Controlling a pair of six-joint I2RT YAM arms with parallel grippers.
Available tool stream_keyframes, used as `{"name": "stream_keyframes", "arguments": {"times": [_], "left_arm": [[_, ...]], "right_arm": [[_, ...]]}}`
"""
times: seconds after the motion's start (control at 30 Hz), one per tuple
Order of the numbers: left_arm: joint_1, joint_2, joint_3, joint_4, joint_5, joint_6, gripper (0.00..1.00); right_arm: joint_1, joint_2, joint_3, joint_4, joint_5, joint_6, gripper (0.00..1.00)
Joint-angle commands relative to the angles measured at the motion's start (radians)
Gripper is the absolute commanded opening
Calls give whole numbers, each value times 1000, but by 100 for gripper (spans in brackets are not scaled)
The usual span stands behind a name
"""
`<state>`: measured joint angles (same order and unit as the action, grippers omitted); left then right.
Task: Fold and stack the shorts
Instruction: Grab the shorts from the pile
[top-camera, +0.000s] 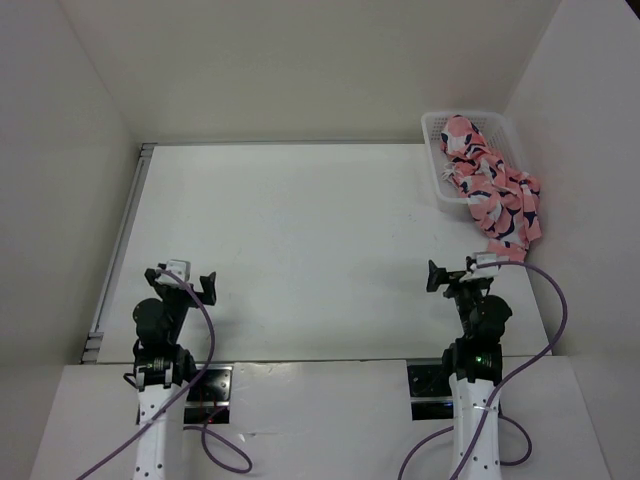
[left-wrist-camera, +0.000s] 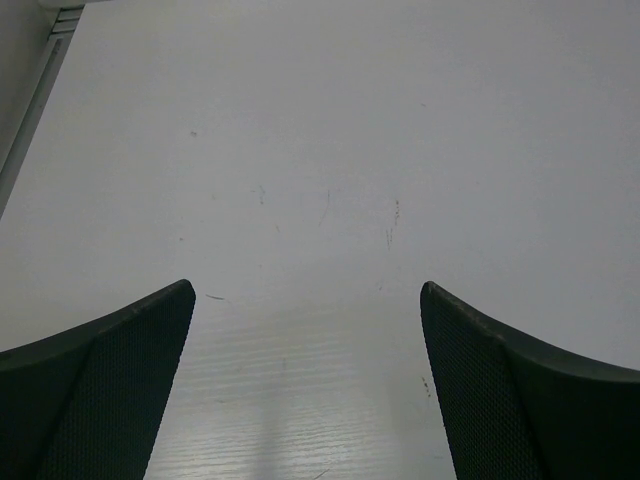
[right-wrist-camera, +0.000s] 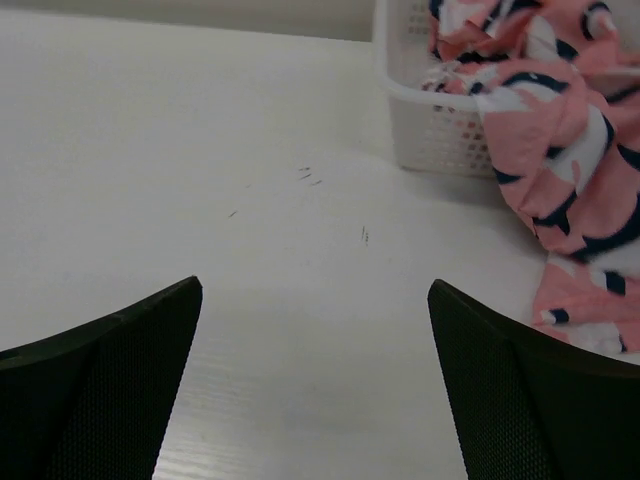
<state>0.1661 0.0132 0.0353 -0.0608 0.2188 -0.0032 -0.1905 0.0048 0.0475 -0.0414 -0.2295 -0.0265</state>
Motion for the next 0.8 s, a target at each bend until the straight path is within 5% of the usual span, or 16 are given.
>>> {"name": "stream_keyframes", "arguments": {"times": [0.0,0.07,0.13,0.17,0.27,0.33,0.4,0.43,0.5,0.53,0.63,0.7,0.77], "left_arm": [[-43,-35,-28,24,-62,3,100],[-69,-35,-28,24,-91,3,100],[-80,-35,-28,24,-101,3,100],[-80,-35,-28,24,-101,3,100],[-80,-35,-28,24,-82,3,100],[-80,-35,6,-14,107,3,100],[-80,-35,37,-198,532,3,100],[-80,-35,104,-452,674,3,100],[-99,-35,120,-464,803,3,100],[-99,-35,86,-415,803,3,100],[-99,-35,-10,221,792,3,100],[-112,25,38,252,832,3,100],[-158,218,101,399,786,3,100]], "right_arm": [[-6,-11,-12,2,-351,-349,99],[-6,-11,17,-87,-506,-487,98],[-6,-11,38,-181,-764,-954,98],[-6,-11,72,-410,-792,-1341,98],[-6,-11,40,-238,-590,-1756,98],[-6,-11,17,-67,-574,-1898,98],[-6,-11,34,13,-616,-1899,98],[-6,-11,67,64,-678,-1880,98],[-6,-11,95,112,-752,-1842,98],[-6,-11,116,133,-821,-1793,98],[-6,68,193,176,-908,-1759,98],[-6,195,285,132,-919,-1757,98],[-6,468,565,56,-865,-1752,98]]}}
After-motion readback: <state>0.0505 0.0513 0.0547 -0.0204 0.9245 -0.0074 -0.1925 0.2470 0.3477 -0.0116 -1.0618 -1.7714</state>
